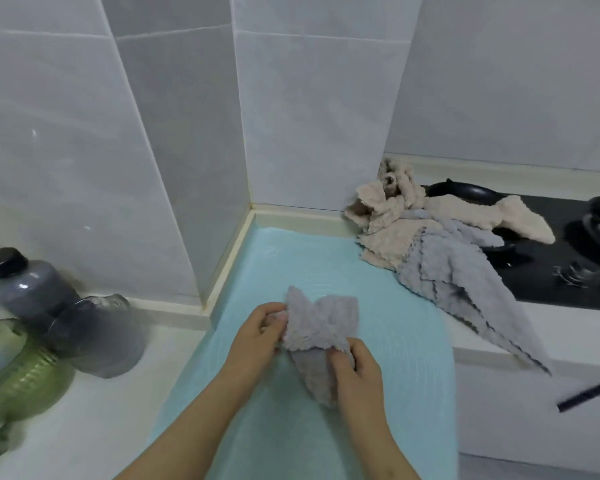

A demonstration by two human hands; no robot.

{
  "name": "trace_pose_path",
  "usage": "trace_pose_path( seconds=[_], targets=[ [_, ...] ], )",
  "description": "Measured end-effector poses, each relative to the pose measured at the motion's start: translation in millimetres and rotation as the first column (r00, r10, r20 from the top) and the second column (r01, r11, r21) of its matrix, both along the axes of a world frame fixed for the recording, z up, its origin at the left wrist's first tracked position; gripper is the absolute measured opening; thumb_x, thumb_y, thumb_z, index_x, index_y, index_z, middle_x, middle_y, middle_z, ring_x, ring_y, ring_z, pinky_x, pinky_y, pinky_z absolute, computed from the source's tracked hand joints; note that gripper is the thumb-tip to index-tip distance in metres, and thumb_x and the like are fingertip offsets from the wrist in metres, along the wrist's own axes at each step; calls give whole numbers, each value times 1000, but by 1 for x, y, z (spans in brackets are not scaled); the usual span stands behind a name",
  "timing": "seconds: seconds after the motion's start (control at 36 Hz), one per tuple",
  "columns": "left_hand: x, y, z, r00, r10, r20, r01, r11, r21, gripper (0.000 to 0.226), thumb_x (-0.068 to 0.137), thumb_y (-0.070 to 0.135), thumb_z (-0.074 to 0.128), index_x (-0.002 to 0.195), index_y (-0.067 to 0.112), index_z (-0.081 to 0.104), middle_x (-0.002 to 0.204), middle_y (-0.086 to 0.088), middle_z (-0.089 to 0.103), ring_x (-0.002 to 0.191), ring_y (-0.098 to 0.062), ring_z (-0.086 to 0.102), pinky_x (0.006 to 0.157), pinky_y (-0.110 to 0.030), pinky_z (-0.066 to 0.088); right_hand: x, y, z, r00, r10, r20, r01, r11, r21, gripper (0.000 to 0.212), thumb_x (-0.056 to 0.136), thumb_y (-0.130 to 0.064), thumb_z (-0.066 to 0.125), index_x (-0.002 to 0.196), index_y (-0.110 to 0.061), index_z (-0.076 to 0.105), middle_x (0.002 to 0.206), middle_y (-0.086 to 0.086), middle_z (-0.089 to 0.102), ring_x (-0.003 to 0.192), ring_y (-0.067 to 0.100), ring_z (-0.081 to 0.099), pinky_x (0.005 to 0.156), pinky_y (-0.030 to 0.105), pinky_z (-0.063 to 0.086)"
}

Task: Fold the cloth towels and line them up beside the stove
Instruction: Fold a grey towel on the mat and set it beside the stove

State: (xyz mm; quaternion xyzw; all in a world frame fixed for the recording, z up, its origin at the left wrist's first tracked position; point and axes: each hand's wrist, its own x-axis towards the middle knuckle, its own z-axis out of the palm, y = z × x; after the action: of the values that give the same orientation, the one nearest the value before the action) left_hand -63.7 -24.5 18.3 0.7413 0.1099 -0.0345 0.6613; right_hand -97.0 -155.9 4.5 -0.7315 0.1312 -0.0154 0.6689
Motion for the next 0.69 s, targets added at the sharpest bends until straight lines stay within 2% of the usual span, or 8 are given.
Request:
trace_pose_path(
  seconds=[0.08,0.17,0.25,0.33,0.44,0.53,0.61,0.69],
  targets=[
    [-5,6,-17,998,-51,22,51,999,-4,15,95,22,48,93,31,59,96,4,65,90,-13,61,87,-29,50,-12,7,-15,998,1,65,-1,1000,-5,10,88,-13,56,81,-6,60,69,2,53,61,7,45,58,21,38],
    [-8,11,-36,994,-76,78,76,997,1,12,94,17,51,97,26,60,85,4,61,80,-9,58,76,-19,47,-20,13,-26,989,-8,147,8,1000,2,16,74,-33,56,76,-18,61,63,-5,53,56,4,45,53,14,36],
    [-10,15,-51,984,-61,166,57,998,30,16,90,9,56,94,25,59,86,0,57,80,-14,56,76,-21,44,-24,16,-36,979,-35,200,21,997,69,37,78,-47,54,77,-11,62,74,5,63,70,17,58,67,29,46],
    [-18,16,-57,960,-59,274,57,998,15,19,88,7,59,85,26,59,83,-1,58,79,-16,56,80,-27,45,-26,16,-38,986,-69,152,58,996,73,43,96,-42,40,82,-11,67,89,8,71,84,19,66,74,30,51],
    [-36,21,-55,933,-7,359,23,999,-39,21,85,5,61,75,23,60,76,1,59,73,-12,54,72,-22,43,-42,18,-40,967,-82,242,105,991,-84,40,96,-35,43,82,-2,60,79,2,62,74,14,55,67,25,41],
    [-59,25,-54,930,-18,368,55,994,-90,21,84,5,62,74,22,61,73,1,59,72,-14,54,72,-26,45,-65,25,-40,959,-79,271,111,988,-107,28,94,-38,48,80,-15,54,77,-3,56,69,9,51,61,17,39],
    [-89,34,-53,906,-65,418,112,990,-89,20,85,2,60,74,20,61,72,3,60,70,-11,55,71,-23,46,-88,37,-36,954,-31,298,62,994,-95,18,90,-40,52,86,-23,55,82,-7,58,73,5,53,63,19,37],
    [-114,46,-54,916,-42,398,124,975,-183,24,92,12,52,73,20,65,71,4,66,68,-10,61,65,-21,49,-108,51,-41,954,40,296,17,982,-187,16,90,-37,55,99,-25,57,87,-7,60,77,5,55,66,20,41]
  ],
)
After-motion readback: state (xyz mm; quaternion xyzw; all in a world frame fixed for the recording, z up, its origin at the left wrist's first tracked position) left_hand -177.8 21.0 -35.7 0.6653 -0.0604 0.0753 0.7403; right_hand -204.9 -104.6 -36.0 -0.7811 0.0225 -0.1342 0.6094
